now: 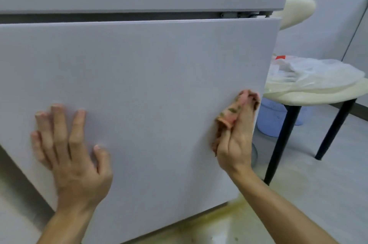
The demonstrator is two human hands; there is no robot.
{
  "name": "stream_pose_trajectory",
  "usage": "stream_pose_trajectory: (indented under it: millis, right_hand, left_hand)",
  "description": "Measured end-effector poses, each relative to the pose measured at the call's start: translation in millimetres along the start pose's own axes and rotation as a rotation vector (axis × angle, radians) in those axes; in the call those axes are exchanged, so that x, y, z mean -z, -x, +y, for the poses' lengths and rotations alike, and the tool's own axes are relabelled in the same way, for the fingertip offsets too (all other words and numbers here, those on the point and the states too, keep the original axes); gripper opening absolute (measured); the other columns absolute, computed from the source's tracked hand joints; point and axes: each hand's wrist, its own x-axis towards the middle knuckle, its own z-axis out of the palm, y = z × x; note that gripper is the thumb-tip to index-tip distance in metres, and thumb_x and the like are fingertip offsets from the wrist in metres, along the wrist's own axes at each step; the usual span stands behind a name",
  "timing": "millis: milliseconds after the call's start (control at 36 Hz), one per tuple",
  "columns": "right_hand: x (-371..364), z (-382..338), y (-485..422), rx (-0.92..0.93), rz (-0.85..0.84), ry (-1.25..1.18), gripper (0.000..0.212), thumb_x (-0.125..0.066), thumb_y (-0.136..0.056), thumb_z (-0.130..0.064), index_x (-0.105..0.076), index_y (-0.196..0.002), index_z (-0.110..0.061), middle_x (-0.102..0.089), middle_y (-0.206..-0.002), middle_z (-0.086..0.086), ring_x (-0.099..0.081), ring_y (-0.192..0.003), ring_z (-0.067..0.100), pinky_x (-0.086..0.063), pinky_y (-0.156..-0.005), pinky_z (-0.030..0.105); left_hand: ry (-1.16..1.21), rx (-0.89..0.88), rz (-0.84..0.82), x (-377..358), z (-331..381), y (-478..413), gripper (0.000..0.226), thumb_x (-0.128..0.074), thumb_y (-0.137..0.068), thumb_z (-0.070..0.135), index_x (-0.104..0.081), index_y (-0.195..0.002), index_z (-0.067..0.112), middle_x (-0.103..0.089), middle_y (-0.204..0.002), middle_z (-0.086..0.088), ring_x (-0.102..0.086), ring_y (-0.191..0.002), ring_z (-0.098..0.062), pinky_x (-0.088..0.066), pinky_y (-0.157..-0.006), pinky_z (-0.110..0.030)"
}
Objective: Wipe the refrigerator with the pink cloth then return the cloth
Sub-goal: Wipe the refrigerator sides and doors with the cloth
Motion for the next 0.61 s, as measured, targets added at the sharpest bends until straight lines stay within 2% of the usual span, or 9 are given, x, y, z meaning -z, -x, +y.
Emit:
stream_pose_trajectory:
  millis: [56,83,111,167,250,361,444,500,611]
  right_hand:
    - [2.4,3.7,-13.8,-0.199,0.104,-0.096,0.072,-0.035,-0.107,-0.019,0.002,-0.169,-0.019,0.005,-0.176,-0.014,-0.015,-0.160,0.027,-0.019,-0.125,0.069]
    - [0.3,1.4,-20.5,-0.279,0.144,-0.132,0.073,-0.035,-0.107,-0.024,0.003,-0.169,-0.024,0.003,-0.176,-0.011,-0.021,-0.157,0.028,-0.021,-0.123,0.072]
    - [-3.8,-3.7,-26.2,-0.329,0.182,-0.166,0.074,-0.035,-0.105,-0.023,0.003,-0.169,-0.022,0.003,-0.177,-0.006,-0.018,-0.159,0.027,-0.017,-0.126,0.068]
    - [-14.6,-19.7,-35.6,-0.351,0.251,-0.208,0.075,-0.035,-0.103,-0.015,0.001,-0.168,-0.011,0.003,-0.177,0.004,-0.001,-0.163,0.021,-0.005,-0.132,0.056]
    - [-29.6,-44.7,-43.9,-0.283,0.295,-0.238,0.071,-0.036,-0.103,-0.007,-0.003,-0.165,-0.001,0.000,-0.176,0.014,0.002,-0.164,0.027,-0.001,-0.131,0.056]
    - [-53.3,-85.5,-44.0,-0.053,0.195,-0.242,0.071,-0.041,-0.096,0.014,-0.013,-0.161,0.009,-0.009,-0.171,0.028,-0.003,-0.162,0.042,-0.001,-0.131,0.059]
    - [-76.1,-123.7,-33.8,0.069,0.113,-0.207,0.072,-0.040,-0.088,0.010,-0.023,-0.158,0.012,-0.017,-0.168,0.031,-0.008,-0.160,0.045,-0.002,-0.131,0.053]
    - [-90.2,-144.5,-22.0,0.121,0.077,-0.184,0.076,-0.039,-0.083,0.000,-0.025,-0.157,0.009,-0.022,-0.166,0.028,-0.010,-0.159,0.042,-0.003,-0.131,0.051]
    - [-114.5,-169.3,5.1,0.206,0.017,-0.148,0.075,-0.044,-0.087,-0.006,-0.020,-0.157,0.002,-0.021,-0.166,0.016,-0.002,-0.162,0.019,-0.006,-0.131,0.049]
  left_hand:
    - [0.004,0.010,0.006,-1.7,2.2,-0.2,0.065,-0.045,-0.093,0.011,-0.033,-0.157,0.005,-0.022,-0.167,-0.027,-0.008,-0.161,-0.034,-0.013,-0.120,-0.075]
    - [0.000,0.011,0.009,-2.1,2.8,-0.5,0.065,-0.046,-0.092,0.010,-0.033,-0.156,0.003,-0.022,-0.167,-0.028,-0.008,-0.160,-0.036,-0.012,-0.121,-0.075]
    - [-0.008,0.011,0.011,-2.1,3.2,-1.3,0.067,-0.047,-0.091,0.008,-0.034,-0.156,0.001,-0.021,-0.167,-0.028,-0.007,-0.161,-0.035,-0.010,-0.123,-0.072]
    - [-0.025,0.013,0.010,-0.7,3.1,-2.5,0.069,-0.050,-0.088,0.006,-0.034,-0.155,0.000,-0.021,-0.168,-0.026,-0.004,-0.161,-0.029,-0.005,-0.126,-0.064]
    - [-0.044,0.010,-0.003,3.8,0.3,-2.5,0.072,-0.053,-0.086,0.007,-0.034,-0.156,0.003,-0.022,-0.168,-0.025,-0.003,-0.162,-0.027,-0.005,-0.128,-0.059]
    - [-0.077,-0.019,-0.053,14.0,-9.8,-2.8,0.074,-0.058,-0.090,0.016,-0.032,-0.159,0.009,-0.019,-0.171,-0.018,-0.005,-0.162,-0.027,-0.007,-0.129,-0.056]
    - [-0.135,-0.034,-0.068,23.9,-22.5,-4.0,0.075,-0.058,-0.093,0.028,-0.030,-0.160,0.012,-0.020,-0.171,-0.018,-0.008,-0.162,-0.029,-0.008,-0.128,-0.057]
    - [-0.164,-0.009,-0.071,31.4,-32.6,-4.2,0.077,-0.059,-0.092,0.031,-0.029,-0.161,0.015,-0.020,-0.171,-0.018,-0.009,-0.161,-0.031,-0.007,-0.128,-0.057]
    - [-0.183,0.024,-0.098,47.3,-52.8,-0.1,0.078,-0.059,-0.091,0.032,-0.028,-0.161,0.015,-0.018,-0.171,-0.017,-0.006,-0.162,-0.030,-0.005,-0.128,-0.056]
